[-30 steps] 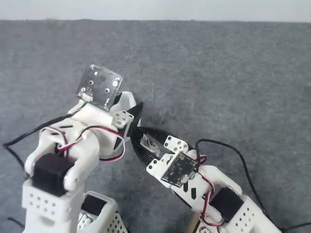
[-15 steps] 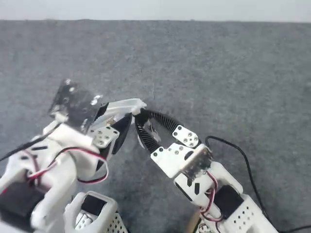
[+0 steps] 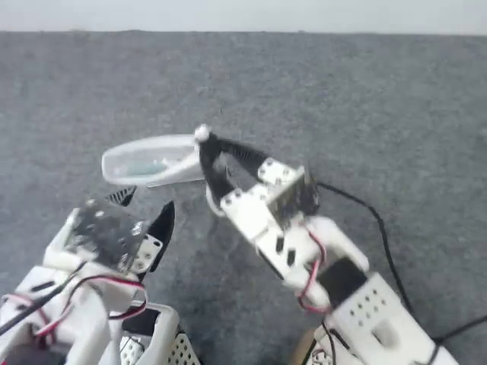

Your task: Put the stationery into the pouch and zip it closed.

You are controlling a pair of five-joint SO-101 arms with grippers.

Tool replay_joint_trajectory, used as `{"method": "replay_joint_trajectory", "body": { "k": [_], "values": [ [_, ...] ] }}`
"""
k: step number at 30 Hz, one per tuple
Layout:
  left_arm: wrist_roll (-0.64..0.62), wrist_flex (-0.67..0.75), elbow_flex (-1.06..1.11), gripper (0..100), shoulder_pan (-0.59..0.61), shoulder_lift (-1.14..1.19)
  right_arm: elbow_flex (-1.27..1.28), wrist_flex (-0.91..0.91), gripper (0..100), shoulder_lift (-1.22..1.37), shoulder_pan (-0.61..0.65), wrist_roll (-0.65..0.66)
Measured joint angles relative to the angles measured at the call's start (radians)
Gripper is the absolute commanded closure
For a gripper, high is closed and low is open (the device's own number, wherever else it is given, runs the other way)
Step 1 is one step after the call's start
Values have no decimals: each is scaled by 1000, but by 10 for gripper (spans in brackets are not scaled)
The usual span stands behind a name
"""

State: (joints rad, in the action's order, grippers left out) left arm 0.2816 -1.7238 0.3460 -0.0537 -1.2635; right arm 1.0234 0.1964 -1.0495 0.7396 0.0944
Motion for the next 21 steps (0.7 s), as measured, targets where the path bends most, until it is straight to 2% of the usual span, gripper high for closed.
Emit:
{"method": "replay_joint_trajectory", "body": {
  "k": [4, 8, 12, 21],
  "values": [
    [44, 2, 91, 833, 106, -21, -160, 74, 993, 158, -57, -17],
    [54, 104, 192, 833, 252, -21, -298, 229, 993, 241, -94, -86],
    [48, 265, 351, 833, 288, -21, -353, 393, 993, 238, -101, -103],
    [-175, 743, 620, 833, 278, -11, -358, 755, 993, 21, -81, -35]
  ]
}}
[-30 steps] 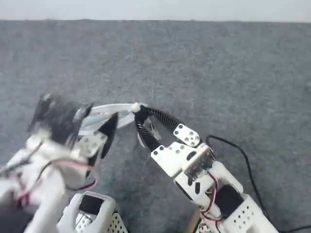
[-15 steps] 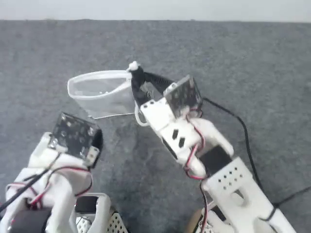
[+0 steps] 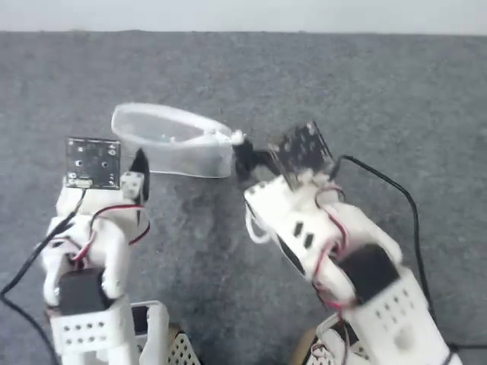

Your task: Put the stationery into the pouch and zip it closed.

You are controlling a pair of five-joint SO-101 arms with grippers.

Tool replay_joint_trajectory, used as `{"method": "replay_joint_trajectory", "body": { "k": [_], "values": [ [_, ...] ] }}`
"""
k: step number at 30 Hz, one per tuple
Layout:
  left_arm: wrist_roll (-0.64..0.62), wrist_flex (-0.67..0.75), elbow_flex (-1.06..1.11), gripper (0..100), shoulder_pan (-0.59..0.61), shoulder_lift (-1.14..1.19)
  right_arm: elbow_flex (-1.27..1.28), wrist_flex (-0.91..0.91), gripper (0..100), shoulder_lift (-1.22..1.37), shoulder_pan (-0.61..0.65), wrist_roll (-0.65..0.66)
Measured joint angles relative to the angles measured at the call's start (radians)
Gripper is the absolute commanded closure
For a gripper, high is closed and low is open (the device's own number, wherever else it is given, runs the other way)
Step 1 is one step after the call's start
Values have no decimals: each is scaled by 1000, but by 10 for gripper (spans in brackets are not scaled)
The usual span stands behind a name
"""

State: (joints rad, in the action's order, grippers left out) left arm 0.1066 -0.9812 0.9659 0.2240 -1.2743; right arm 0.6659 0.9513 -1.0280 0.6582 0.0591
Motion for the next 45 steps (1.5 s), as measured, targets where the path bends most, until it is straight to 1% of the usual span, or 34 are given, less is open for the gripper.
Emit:
{"method": "replay_joint_trajectory", "body": {
  "k": [3, 5, 8, 12, 16, 20, 22, 27, 31, 33, 37, 40, 45],
  "values": [
    [-38, 158, 74, 833, -75, 0, 38, 77, 993, -100, 77, 54],
    [-46, 222, 94, 833, -152, 0, 84, 104, 993, -163, 123, 91],
    [-46, 265, 95, 833, -252, 0, 127, 135, 993, -236, 161, 109],
    [-46, 296, 95, 831, -315, 0, 158, 199, 993, -310, 181, 112],
    [-46, 292, 95, 830, -413, -2, 160, 227, 993, -367, 218, 112],
    [-43, 190, 78, 829, -468, -3, 160, 227, 993, -427, 216, 112],
    [-26, 110, 48, 823, -489, -12, 160, 227, 993, -451, 203, 112],
    [15, -89, -52, 730, -542, -55, 160, 206, 993, -502, 150, 89],
    [20, -278, -143, 725, -571, -137, 160, 181, 993, -523, 104, 74],
    [41, -347, -183, 724, -574, -181, 160, 178, 993, -523, 89, 74],
    [104, -437, -204, 724, -574, -245, 160, 175, 993, -539, 74, 68],
    [118, -489, -204, 724, -578, -261, 160, 175, 993, -562, 72, 43],
    [121, -511, -203, 724, -595, -261, 160, 166, 993, -565, 72, 25]
  ]
}}
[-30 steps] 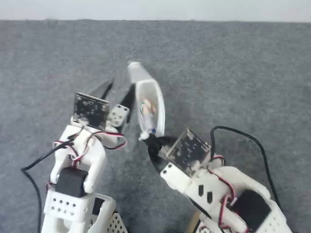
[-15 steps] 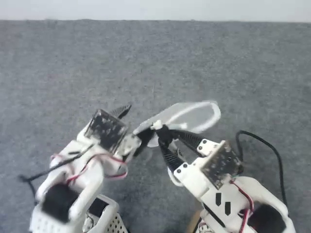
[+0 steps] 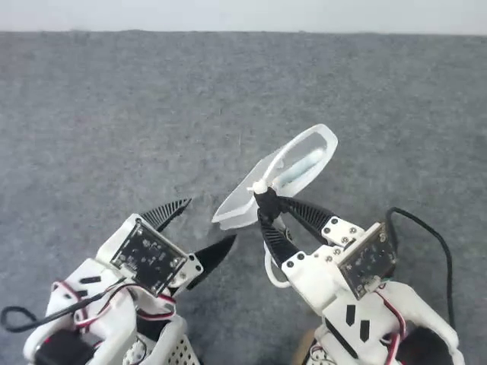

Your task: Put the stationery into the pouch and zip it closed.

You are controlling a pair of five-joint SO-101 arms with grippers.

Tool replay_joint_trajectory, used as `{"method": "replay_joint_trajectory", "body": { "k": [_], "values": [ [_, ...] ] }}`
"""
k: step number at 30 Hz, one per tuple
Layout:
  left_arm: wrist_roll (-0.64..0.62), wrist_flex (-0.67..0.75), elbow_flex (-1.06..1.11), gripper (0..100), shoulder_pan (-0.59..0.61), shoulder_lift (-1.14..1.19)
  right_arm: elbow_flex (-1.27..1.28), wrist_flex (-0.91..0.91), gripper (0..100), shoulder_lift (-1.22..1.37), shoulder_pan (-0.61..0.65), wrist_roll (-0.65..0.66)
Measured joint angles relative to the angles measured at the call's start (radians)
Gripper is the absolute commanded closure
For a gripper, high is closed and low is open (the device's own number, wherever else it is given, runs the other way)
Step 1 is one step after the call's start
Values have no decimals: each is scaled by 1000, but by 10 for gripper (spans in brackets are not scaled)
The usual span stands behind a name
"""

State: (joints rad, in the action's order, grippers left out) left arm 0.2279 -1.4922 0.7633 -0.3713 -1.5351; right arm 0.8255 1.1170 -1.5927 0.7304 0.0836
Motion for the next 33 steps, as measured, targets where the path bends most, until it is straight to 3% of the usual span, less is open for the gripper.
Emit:
{"method": "replay_joint_trajectory", "body": {
  "k": [6, 10, 17, 24, 30, 33],
  "values": [
    [-31, -32, 0, 727, -138, 0, 68, -69, 993, -14, 0, -2],
    [-31, -28, 2, 727, -158, 0, 98, -107, 993, -15, 2, -2],
    [-32, 178, 178, 735, -160, 0, 98, -110, 993, -15, 0, -2],
    [-32, 368, 295, 846, -161, 0, 98, -110, 993, -15, 0, -2],
    [-37, 391, 298, 982, -170, 9, 133, -127, 993, -17, 0, -5],
    [-37, 391, 298, 991, -170, 9, 135, -137, 993, -15, 0, -5]
  ]
}}
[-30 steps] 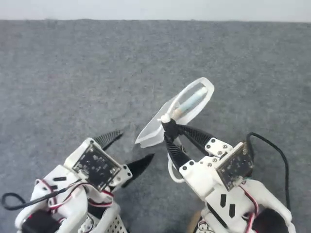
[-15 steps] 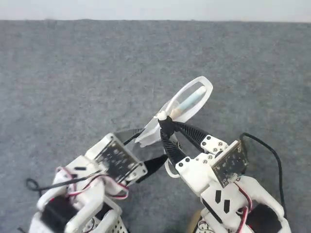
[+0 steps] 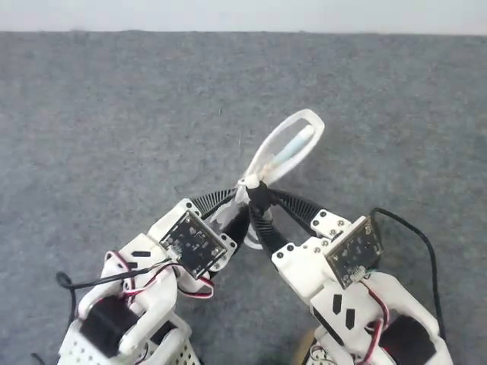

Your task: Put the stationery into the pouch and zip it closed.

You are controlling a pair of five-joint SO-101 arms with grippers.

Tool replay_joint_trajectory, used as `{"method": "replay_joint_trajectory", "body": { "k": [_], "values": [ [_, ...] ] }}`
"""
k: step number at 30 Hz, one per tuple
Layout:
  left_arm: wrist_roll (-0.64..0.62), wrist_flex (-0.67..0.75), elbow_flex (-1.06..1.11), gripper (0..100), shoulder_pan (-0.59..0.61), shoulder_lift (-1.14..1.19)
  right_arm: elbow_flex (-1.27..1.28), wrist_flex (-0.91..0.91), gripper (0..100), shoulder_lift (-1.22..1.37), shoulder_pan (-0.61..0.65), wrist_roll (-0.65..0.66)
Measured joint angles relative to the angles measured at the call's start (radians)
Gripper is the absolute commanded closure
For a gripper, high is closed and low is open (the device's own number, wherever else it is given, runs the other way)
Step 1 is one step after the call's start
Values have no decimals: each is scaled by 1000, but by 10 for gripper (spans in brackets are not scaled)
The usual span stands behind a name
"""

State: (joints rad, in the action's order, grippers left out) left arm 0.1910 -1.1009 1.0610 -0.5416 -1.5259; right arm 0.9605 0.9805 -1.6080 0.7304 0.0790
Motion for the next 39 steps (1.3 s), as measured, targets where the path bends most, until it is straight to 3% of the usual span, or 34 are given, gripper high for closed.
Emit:
{"method": "replay_joint_trajectory", "body": {
  "k": [9, 18, 25, 29, 39],
  "values": [
    [0, 17, 31, 991, -3, -9, 34, -91, 993, 15, -106, -20],
    [-3, 20, 31, 986, -2, -9, 66, -143, 993, 15, -117, -29],
    [3, -94, 34, 765, 5, -147, 68, -144, 993, 15, -126, -26],
    [-3, -186, 41, 765, 2, -278, 68, -144, 993, 12, -129, -28],
    [31, -155, 127, 765, 89, -275, 68, -144, 993, 11, -129, -28]
  ]
}}
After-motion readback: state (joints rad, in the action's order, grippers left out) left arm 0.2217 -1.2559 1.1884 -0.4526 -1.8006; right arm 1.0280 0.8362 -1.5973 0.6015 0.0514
